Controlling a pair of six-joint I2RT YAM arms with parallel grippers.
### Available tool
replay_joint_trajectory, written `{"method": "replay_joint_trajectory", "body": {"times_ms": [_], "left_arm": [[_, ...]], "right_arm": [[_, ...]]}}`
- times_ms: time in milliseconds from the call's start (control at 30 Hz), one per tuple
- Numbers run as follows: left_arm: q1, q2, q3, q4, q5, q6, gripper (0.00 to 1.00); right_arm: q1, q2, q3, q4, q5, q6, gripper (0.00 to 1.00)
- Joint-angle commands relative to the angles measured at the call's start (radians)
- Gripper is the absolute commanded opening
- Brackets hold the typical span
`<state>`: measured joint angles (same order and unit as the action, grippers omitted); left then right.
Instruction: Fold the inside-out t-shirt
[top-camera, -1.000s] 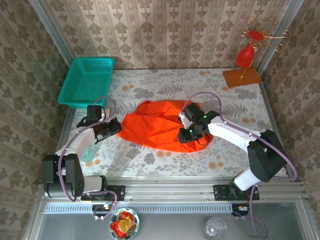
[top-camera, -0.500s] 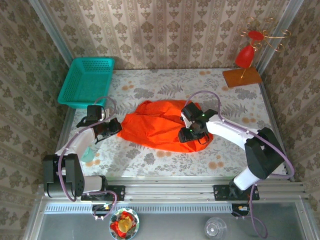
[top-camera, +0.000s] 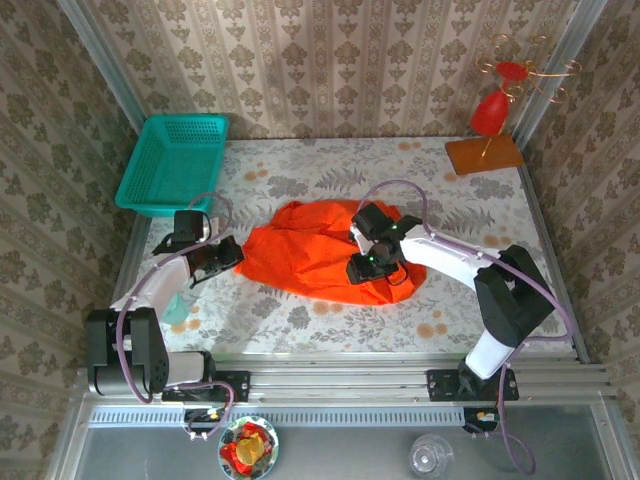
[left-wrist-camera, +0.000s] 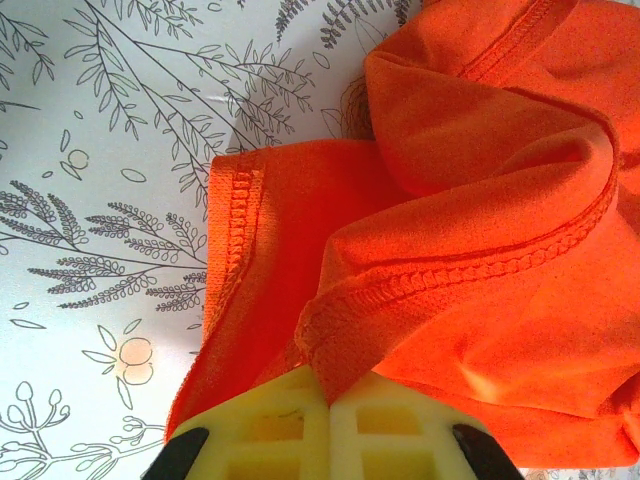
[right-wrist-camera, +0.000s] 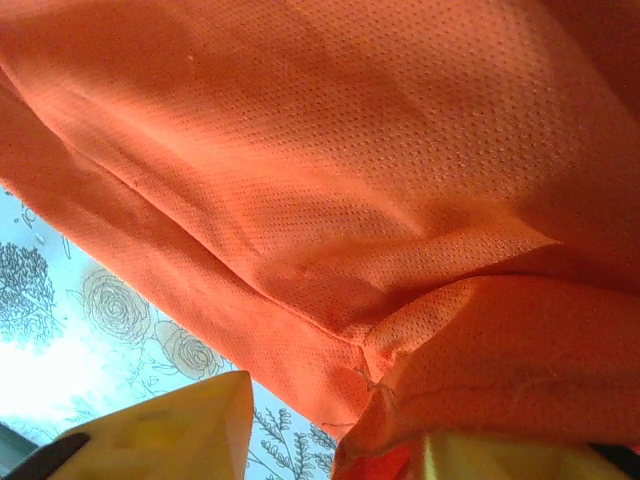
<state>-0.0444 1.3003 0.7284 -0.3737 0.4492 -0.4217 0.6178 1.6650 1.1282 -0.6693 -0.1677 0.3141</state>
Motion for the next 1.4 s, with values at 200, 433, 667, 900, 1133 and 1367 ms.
{"method": "replay_joint_trajectory", "body": {"times_ms": [200,433,667,900,1133,1367], "left_arm": [[0.007,-0.003,0.007,-0.019,0.005,0.03,0.0],[0.008,0.001,0.009,-0.021,0.009,0.03,0.0],[0.009,-0.001,0.009,-0.023,0.008,0.031,0.0],[0.009,-0.005,0.008,-0.024,0.006,0.028,0.0],[0.009,-0.007,0.01,-0.033,0.0,0.034,0.0],[0.008,-0.007,0.008,-0.031,0.0,0.037,0.04]], "right_arm": [[0.034,-0.014,0.047,-0.208,0.132,0.031,0.31],[0.04,-0.007,0.054,-0.239,0.133,0.056,0.26],[0.045,0.015,0.073,-0.187,0.144,0.074,0.37],[0.045,0.055,0.062,-0.129,0.151,0.076,0.36],[0.046,0.026,0.041,-0.115,0.167,0.086,0.18],[0.023,-0.116,0.033,-0.144,0.257,0.111,0.0]]}}
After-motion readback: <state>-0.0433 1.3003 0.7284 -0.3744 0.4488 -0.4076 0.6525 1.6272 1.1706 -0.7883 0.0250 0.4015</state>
